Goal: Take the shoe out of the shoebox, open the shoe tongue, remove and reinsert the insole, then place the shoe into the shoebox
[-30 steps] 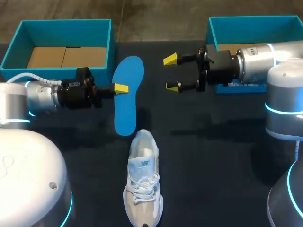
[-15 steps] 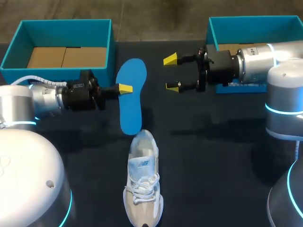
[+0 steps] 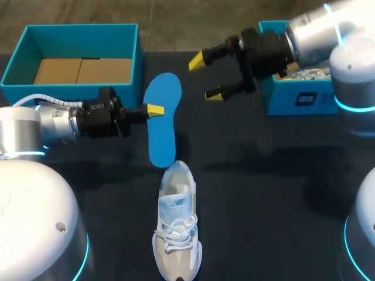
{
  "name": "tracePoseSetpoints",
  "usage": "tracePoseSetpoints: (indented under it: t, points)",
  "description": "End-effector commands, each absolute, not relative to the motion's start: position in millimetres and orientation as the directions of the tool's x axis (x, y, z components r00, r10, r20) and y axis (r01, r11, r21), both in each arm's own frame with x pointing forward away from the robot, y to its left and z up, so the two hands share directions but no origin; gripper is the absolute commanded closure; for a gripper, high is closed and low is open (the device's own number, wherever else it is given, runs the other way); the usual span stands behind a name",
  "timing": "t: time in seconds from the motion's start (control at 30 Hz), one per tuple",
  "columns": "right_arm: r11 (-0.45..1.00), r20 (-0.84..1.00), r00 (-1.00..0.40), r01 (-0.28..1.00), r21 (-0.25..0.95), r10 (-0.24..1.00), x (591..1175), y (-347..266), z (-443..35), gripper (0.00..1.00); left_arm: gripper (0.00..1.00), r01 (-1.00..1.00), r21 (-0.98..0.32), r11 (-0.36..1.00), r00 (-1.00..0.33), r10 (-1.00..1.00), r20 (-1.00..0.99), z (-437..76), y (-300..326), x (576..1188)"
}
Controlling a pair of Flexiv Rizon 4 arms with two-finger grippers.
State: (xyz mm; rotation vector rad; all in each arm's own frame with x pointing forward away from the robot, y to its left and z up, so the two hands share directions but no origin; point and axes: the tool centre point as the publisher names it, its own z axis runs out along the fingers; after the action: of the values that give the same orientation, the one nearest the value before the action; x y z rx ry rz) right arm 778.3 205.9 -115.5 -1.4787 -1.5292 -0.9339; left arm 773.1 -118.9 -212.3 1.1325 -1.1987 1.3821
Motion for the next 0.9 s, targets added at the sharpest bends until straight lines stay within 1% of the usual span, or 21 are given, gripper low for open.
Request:
tracePoseSetpoints:
  t: [0.03,0.2,0.43,0.6,0.9]
  points:
    - [0.045,0.674,0.013,0.997,-0.069,0.739,778.2,221.2,-94.2,0.00,1.00,-0.991,-0.114,-0.069,-0.120,0.080,0.990,-211.5,-118.8,772.2]
    - [0.046,0.547,0.008,0.995,-0.084,0.837,776.0,243.5,-83.6,0.00,1.00,-0.991,-0.114,-0.069,-0.120,0.080,0.990,-211.5,-118.8,772.2]
    - [0.053,0.400,-0.021,0.996,-0.069,0.916,773.9,267.4,-72.9,0.00,1.00,-0.991,-0.114,-0.069,-0.120,0.080,0.990,-211.5,-118.8,772.2]
    - [0.054,0.290,-0.028,0.995,-0.082,0.957,774.8,282.6,-65.6,0.00,1.00,-0.991,-0.114,-0.069,-0.120,0.080,0.990,-211.5,-118.8,772.2]
    - [-0.024,0.138,0.037,0.995,-0.097,0.990,773.1,298.6,-57.7,0.00,1.00,-0.991,-0.114,-0.069,-0.120,0.080,0.990,-211.5,-118.8,772.2]
